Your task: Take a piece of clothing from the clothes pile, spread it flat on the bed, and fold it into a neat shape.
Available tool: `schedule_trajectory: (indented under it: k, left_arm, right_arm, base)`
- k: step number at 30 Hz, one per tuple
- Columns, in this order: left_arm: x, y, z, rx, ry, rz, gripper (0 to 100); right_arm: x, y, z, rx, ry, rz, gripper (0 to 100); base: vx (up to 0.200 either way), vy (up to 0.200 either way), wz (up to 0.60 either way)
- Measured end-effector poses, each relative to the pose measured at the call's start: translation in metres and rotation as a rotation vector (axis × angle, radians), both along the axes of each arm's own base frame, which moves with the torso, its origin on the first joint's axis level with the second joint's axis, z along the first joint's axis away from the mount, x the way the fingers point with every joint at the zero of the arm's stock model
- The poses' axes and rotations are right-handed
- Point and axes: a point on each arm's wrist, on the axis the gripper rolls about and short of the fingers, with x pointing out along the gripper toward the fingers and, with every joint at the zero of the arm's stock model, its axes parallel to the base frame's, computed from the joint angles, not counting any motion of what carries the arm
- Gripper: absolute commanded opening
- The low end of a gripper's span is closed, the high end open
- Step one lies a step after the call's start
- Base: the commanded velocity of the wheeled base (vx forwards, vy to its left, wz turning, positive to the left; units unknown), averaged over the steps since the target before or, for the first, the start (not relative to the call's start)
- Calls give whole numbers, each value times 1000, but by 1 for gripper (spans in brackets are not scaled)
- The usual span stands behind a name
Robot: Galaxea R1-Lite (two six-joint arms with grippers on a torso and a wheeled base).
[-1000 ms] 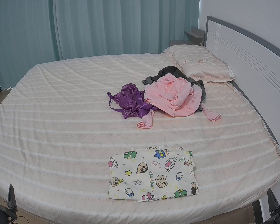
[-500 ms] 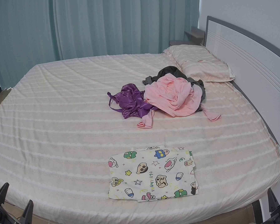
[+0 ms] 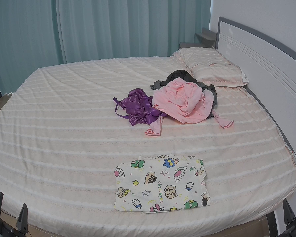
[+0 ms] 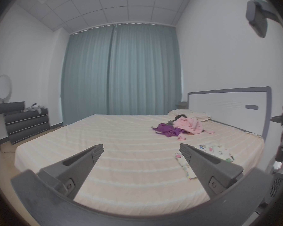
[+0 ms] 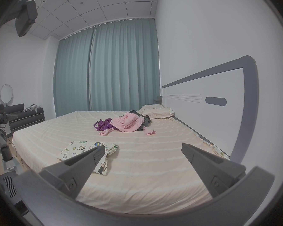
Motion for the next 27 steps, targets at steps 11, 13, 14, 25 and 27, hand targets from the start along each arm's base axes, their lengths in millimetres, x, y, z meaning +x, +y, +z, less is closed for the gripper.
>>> schedule_trajectory:
  k: [11,13,14,25,27]
  left_arm:
    - [0,1,-2,-17,24,28,100]
    - [0,1,-2,-17,23,33,100]
    - [0,1,-2,-18,23,33,100]
    - [0,1,-2,-11,25,31,100]
    - [0,1,-2,-11,25,31,100]
  right_arm:
    - [0,0,0,-6,-1,-1,100]
    - [0,0,0,-6,-1,-1,100]
    - [0,0,0,-7,-1,-1,100]
    - [0,0,0,-2,0,-2,100]
    - [0,0,0,-2,1,-3,100]
  base:
    - [0,0,0]
    - [0,0,0]
    - [0,0,0]
    - [0,0,0]
    - [0,0,0]
